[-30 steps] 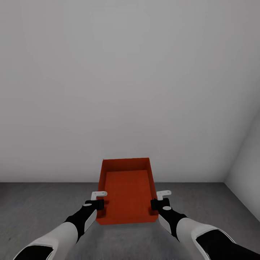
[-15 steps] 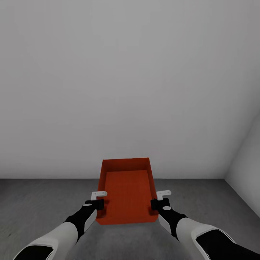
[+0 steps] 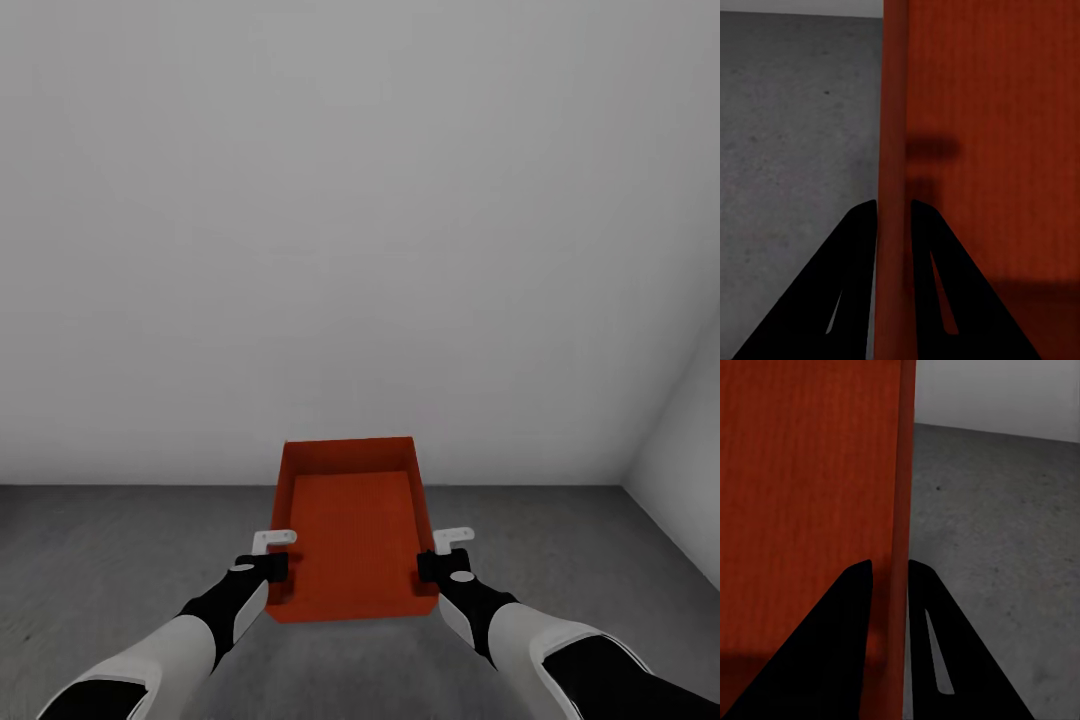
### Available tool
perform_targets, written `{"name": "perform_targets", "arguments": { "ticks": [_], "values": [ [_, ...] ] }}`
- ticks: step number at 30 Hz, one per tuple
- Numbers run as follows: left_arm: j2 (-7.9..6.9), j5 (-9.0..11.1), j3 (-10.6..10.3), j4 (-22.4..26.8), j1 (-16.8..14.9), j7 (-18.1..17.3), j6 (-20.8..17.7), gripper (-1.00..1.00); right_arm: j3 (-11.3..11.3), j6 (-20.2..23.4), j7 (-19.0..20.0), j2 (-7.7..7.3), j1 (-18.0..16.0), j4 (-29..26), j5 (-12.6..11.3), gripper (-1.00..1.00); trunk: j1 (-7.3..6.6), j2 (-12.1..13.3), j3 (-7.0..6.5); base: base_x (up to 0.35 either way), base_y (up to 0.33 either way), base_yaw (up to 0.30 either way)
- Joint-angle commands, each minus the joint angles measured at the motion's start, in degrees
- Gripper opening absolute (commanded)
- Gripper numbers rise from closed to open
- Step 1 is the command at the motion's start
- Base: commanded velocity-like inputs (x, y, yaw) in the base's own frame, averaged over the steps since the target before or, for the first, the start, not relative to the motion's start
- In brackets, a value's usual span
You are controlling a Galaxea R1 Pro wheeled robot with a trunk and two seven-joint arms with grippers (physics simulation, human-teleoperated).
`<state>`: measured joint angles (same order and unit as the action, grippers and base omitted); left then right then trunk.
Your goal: Move the two storage containers from the living room to the garage. In the garage, place one container on the floor and stack the other container on top of it (either order is fine).
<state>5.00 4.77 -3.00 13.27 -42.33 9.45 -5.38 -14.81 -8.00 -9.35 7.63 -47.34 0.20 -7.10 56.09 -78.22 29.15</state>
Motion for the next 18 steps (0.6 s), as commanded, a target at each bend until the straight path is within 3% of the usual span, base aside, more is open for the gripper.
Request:
{"name": "perform_targets", "arguments": {
  "ticks": [1,18],
  "values": [
    [0.01,-0.99,2.21,0.37,-0.03,1.81,-0.35,-1.0,4.73,-0.09,0.74,1.15,-0.04,0.06,-0.28,-1.0,0.22,-0.45,0.33,0.0,0.0,0.0],
    [0.01,-0.99,2.21,0.33,-0.03,1.84,-0.4,-1.0,4.79,0.0,0.74,1.15,-0.04,0.06,-0.28,-1.0,3.96,-7.27,4.94,0.0,0.0,0.0]
  ]
}}
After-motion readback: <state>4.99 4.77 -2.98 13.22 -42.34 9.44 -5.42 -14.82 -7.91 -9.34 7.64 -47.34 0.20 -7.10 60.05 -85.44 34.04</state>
